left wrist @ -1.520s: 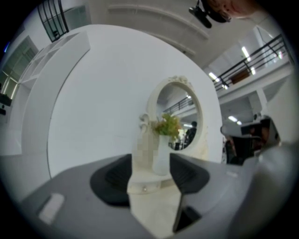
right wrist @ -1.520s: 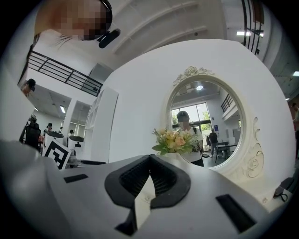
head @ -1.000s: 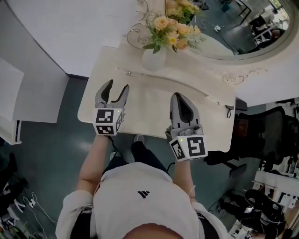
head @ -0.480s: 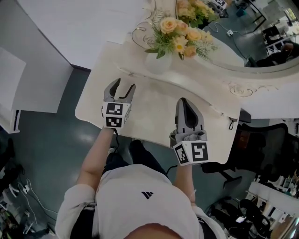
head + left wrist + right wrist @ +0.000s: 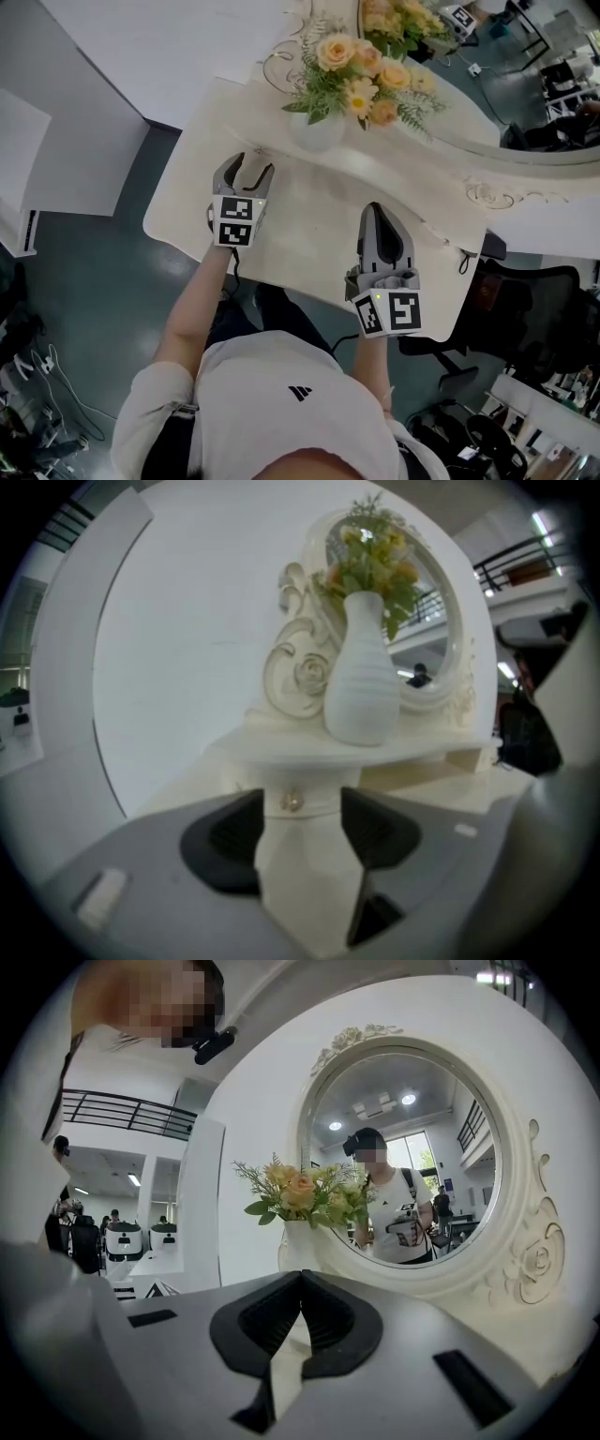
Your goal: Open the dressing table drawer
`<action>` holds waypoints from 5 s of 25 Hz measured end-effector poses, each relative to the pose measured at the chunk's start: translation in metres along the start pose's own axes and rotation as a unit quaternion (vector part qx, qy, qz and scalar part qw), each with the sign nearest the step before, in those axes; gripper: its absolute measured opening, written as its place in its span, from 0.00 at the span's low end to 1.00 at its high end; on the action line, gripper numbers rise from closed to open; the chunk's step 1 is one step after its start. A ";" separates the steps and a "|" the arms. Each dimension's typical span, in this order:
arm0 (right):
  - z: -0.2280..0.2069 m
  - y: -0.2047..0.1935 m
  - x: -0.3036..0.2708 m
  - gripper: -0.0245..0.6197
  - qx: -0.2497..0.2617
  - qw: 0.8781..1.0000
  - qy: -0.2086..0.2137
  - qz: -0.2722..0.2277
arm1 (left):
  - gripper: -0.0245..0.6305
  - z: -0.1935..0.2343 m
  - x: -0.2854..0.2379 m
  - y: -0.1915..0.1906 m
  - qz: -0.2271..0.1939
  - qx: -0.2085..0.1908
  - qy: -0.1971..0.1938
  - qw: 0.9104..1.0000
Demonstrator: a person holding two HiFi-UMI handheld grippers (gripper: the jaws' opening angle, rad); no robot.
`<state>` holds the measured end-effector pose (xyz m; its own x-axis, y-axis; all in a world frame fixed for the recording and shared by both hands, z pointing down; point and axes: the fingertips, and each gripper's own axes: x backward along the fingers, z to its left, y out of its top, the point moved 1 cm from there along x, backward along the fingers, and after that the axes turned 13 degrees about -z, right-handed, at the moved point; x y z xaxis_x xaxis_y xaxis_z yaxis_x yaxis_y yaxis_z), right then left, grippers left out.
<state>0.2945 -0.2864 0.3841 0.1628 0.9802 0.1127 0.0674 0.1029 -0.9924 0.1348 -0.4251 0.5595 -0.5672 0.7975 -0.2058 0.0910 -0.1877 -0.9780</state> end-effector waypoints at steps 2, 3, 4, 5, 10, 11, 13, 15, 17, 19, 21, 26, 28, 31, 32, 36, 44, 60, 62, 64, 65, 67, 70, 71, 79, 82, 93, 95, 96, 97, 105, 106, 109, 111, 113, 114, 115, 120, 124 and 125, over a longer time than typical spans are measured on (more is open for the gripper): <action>-0.004 -0.002 -0.001 0.03 -0.001 1.000 0.001 0.003 | 0.44 0.001 -0.006 -0.004 0.005 -0.001 0.005 1.000; -0.007 -0.003 -0.002 0.03 -0.001 1.000 0.001 0.004 | 0.44 0.002 -0.008 -0.005 0.007 -0.001 0.006 1.000; -0.009 -0.004 -0.002 0.03 -0.001 1.000 0.001 0.005 | 0.44 0.002 -0.011 -0.007 0.010 -0.001 0.008 1.000; -0.011 -0.005 -0.003 0.03 -0.001 1.000 0.001 0.006 | 0.44 0.002 -0.014 -0.008 0.012 -0.002 0.009 1.000; -0.021 -0.011 -0.007 0.03 -0.004 1.000 0.004 0.013 | 0.44 0.004 -0.024 -0.015 0.021 -0.006 0.017 1.000; -0.022 -0.011 -0.008 0.03 -0.004 1.000 0.004 0.014 | 0.44 0.005 -0.025 -0.015 0.023 -0.008 0.018 1.000; -0.024 -0.013 -0.010 0.03 -0.005 1.000 0.006 0.016 | 0.44 0.006 -0.029 -0.017 0.027 -0.011 0.021 0.999; -0.026 -0.014 -0.012 0.03 -0.006 1.000 0.008 0.017 | 0.44 0.008 -0.031 -0.019 0.032 -0.014 0.024 0.999; -0.028 -0.015 -0.013 0.03 -0.007 1.000 0.009 0.018 | 0.44 0.010 -0.034 -0.021 0.036 -0.018 0.027 0.999; -0.030 -0.016 -0.015 0.03 -0.007 1.000 0.009 0.018 | 0.43 0.012 -0.035 -0.022 0.038 -0.021 0.029 0.999; -0.031 -0.017 -0.016 0.03 -0.008 1.000 0.009 0.020 | 0.41 0.013 -0.036 -0.022 0.040 -0.022 0.030 0.999; -0.033 -0.019 -0.020 0.03 -0.010 1.000 0.011 0.022 | 0.33 0.014 -0.037 -0.023 0.047 -0.028 0.035 0.998; -0.034 -0.020 -0.021 0.03 -0.011 1.000 0.012 0.022 | 0.30 0.014 -0.038 -0.023 0.048 -0.030 0.037 0.998; -0.034 -0.021 -0.024 0.03 -0.012 1.000 0.014 0.022 | 0.27 0.015 -0.038 -0.023 0.049 -0.034 0.039 0.997; -0.034 -0.021 -0.025 0.03 -0.012 1.000 0.014 0.023 | 0.26 0.014 -0.038 -0.023 0.049 -0.034 0.038 0.997; -0.034 -0.022 -0.027 0.03 -0.013 1.000 0.016 0.023 | 0.22 0.011 -0.039 -0.024 0.051 -0.033 0.035 0.998; -0.034 -0.022 -0.028 0.03 -0.014 1.000 0.016 0.022 | 0.19 0.010 -0.039 -0.024 0.052 -0.033 0.027 0.998; -0.022 -0.017 -0.029 0.03 -0.014 0.999 0.026 0.016 | 0.19 0.006 -0.023 -0.028 0.053 -0.032 0.018 0.998; -0.019 -0.016 -0.029 0.03 -0.014 0.999 0.029 0.015 | 0.19 0.006 -0.020 -0.029 0.054 -0.032 0.017 0.998; -0.016 -0.015 -0.030 0.03 -0.014 0.999 0.032 0.013 | 0.19 0.006 -0.017 -0.029 0.054 -0.033 0.016 0.998; -0.015 -0.014 -0.030 0.03 -0.014 0.999 0.033 0.012 | 0.19 0.005 -0.016 -0.029 0.054 -0.033 0.015 0.998; -0.013 -0.013 -0.030 0.03 -0.014 0.999 0.034 0.012 | 0.19 0.005 -0.013 -0.030 0.055 -0.033 0.015 0.998; -0.011 -0.013 -0.030 0.03 -0.014 0.999 0.036 0.011 | 0.19 0.004 -0.010 -0.032 0.057 -0.031 0.016 0.998; -0.011 -0.013 -0.031 0.03 -0.013 0.999 0.037 0.010 | 0.19 0.004 -0.009 -0.033 0.058 -0.031 0.016 0.998; -0.006 -0.011 -0.034 0.03 -0.015 0.999 0.041 0.007 | 0.19 0.003 0.001 -0.036 0.060 -0.026 0.017 0.998; -0.005 -0.011 -0.035 0.03 -0.016 0.999 0.042 0.005 | 0.19 0.002 0.005 -0.037 0.061 -0.026 0.018 0.998; 0.001 -0.009 -0.035 0.03 -0.018 0.999 0.045 0.001 | 0.19 0.000 0.020 -0.039 0.062 -0.021 0.024 0.998; 0.002 -0.008 -0.035 0.03 -0.019 0.999 0.046 0.000 | 0.19 -0.001 0.022 -0.040 0.062 -0.021 0.026 0.998; 0.002 -0.008 -0.034 0.03 -0.019 0.999 0.046 0.000 | 0.19 -0.001 0.023 -0.040 0.061 -0.021 0.027 0.998; 0.002 -0.008 -0.034 0.03 -0.019 0.999 0.047 0.000 | 0.19 -0.001 0.023 -0.040 0.061 -0.021 0.027 0.998; 0.002 -0.007 -0.032 0.03 -0.019 0.999 0.050 -0.002 | 0.19 0.000 0.024 -0.041 0.058 -0.023 0.030 0.998; 0.002 -0.006 -0.032 0.03 -0.019 0.999 0.051 -0.003 | 0.19 0.000 0.024 -0.041 0.057 -0.023 0.030 0.998; 0.003 -0.005 -0.033 0.03 -0.019 0.998 0.054 -0.005 | 0.19 -0.001 0.024 -0.041 0.052 -0.023 0.026 0.998; 0.004 -0.005 -0.033 0.03 -0.020 0.998 0.058 -0.006 | 0.22 -0.001 0.024 -0.041 0.050 -0.018 0.020 0.998; 0.005 -0.004 -0.033 0.03 -0.020 0.998 0.061 -0.008 | 0.28 -0.001 0.027 -0.038 0.046 -0.010 0.017 0.999; 0.006 -0.003 -0.033 0.03 -0.021 0.998 0.062 -0.009 | 0.28 -0.001 0.030 -0.036 0.042 -0.007 0.016 0.999; 0.007 -0.002 -0.032 0.03 -0.021 0.998 0.063 -0.010 | 0.28 0.000 0.032 -0.034 0.036 -0.005 0.016 0.999; 0.015 0.003 -0.030 0.03 -0.024 0.997 0.065 -0.018 | 0.23 0.002 0.047 -0.016 0.007 -0.004 0.014 1.000; 0.025 0.009 -0.027 0.03 -0.023 0.997 0.064 -0.025 | 0.13 0.003 0.056 -0.003 -0.008 -0.006 0.012 1.000; 0.027 0.011 -0.026 0.03 -0.022 0.997 0.063 -0.026 | 0.11 0.003 0.059 -0.001 -0.011 -0.007 0.011 1.000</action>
<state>0.2640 -0.3059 0.3693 0.2805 0.9442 0.1728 0.1212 0.1437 -0.9822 0.0991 -0.3800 0.5482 -0.5518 0.8131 -0.1857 0.0911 -0.1626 -0.9825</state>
